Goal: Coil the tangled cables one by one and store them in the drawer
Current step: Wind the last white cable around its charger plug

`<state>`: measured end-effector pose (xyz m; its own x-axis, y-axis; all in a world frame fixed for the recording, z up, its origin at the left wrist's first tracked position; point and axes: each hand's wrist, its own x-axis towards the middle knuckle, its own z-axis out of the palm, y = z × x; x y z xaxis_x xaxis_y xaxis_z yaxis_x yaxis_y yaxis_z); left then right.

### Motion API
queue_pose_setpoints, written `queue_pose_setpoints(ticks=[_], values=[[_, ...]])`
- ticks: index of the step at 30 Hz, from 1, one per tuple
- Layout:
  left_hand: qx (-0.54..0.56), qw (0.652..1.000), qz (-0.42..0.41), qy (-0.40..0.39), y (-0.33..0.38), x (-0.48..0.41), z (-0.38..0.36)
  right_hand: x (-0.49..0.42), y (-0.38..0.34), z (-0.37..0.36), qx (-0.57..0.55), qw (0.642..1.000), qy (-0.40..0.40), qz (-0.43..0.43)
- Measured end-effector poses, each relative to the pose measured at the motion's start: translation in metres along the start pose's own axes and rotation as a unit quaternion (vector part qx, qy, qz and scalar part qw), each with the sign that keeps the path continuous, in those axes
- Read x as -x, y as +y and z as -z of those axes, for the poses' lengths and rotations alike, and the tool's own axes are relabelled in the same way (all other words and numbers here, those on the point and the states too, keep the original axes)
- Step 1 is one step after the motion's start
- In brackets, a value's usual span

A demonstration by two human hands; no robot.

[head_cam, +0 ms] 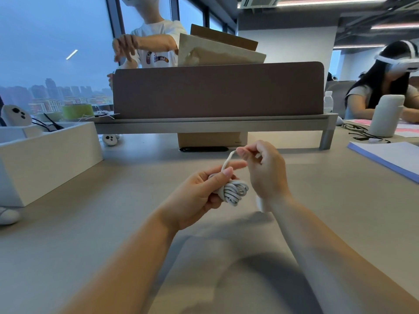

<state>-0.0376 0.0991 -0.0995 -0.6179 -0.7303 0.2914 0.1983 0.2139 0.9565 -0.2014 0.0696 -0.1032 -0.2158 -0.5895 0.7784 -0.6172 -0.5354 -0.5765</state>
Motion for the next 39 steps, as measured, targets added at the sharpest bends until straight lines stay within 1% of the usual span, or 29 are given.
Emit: queue_pose_setpoints(ticks=[3,7,10,12,14,16,19,22,25,26,28,29,31,33,35,37,39], values=[[0.016,0.999,-0.036,0.017,0.004,0.000,0.004,0.006,-0.003,-0.003,-0.028,0.998,-0.061,-0.018],[0.030,0.993,-0.077,0.088,0.006,-0.002,0.012,0.014,-0.008,-0.011,-0.062,0.980,-0.176,-0.075],[0.014,0.988,-0.084,0.131,0.007,-0.003,0.020,0.024,-0.009,-0.019,-0.067,0.940,-0.311,-0.128],[-0.011,0.985,-0.080,0.154,0.005,-0.004,0.023,0.029,-0.008,-0.023,-0.017,0.916,-0.382,-0.119],[-0.042,0.980,-0.080,0.180,0.002,-0.006,0.028,0.032,-0.011,-0.023,0.015,0.905,-0.413,-0.104],[-0.082,0.971,-0.083,0.211,-0.002,-0.008,0.033,0.034,-0.018,-0.020,0.028,0.898,-0.429,-0.098],[-0.134,0.955,-0.077,0.253,-0.006,-0.010,0.034,0.037,-0.029,-0.015,0.083,0.884,-0.454,-0.070],[-0.160,0.946,-0.082,0.268,-0.010,-0.012,0.035,0.041,-0.039,-0.011,0.119,0.879,-0.462,-0.018],[-0.189,0.941,-0.082,0.267,-0.014,-0.013,0.040,0.041,-0.045,-0.006,0.111,0.889,-0.443,0.030],[-0.203,0.938,-0.080,0.271,-0.015,-0.013,0.042,0.040,-0.045,-0.004,0.108,0.897,-0.426,0.042],[-0.232,0.931,-0.070,0.272,-0.017,-0.013,0.046,0.038,-0.045,0.000,0.083,0.925,-0.366,0.063],[-0.244,0.929,-0.063,0.270,-0.018,-0.012,0.046,0.037,-0.046,0.003,0.058,0.937,-0.337,0.071],[-0.263,0.928,-0.052,0.259,-0.019,-0.011,0.045,0.036,-0.048,0.005,0.006,0.951,-0.299,0.077],[-0.282,0.928,-0.043,0.238,-0.018,-0.011,0.044,0.034,-0.048,0.005,-0.037,0.961,-0.267,0.055],[-0.300,0.932,-0.037,0.198,-0.015,-0.009,0.039,0.030,-0.046,0.006,-0.076,0.968,-0.239,0.010],[-0.291,0.940,-0.044,0.172,-0.011,-0.007,0.031,0.026,-0.042,0.007,-0.111,0.966,-0.229,-0.042],[-0.270,0.947,-0.053,0.167,-0.006,-0.005,0.023,0.025,-0.039,0.006,-0.158,0.959,-0.213,-0.102]])
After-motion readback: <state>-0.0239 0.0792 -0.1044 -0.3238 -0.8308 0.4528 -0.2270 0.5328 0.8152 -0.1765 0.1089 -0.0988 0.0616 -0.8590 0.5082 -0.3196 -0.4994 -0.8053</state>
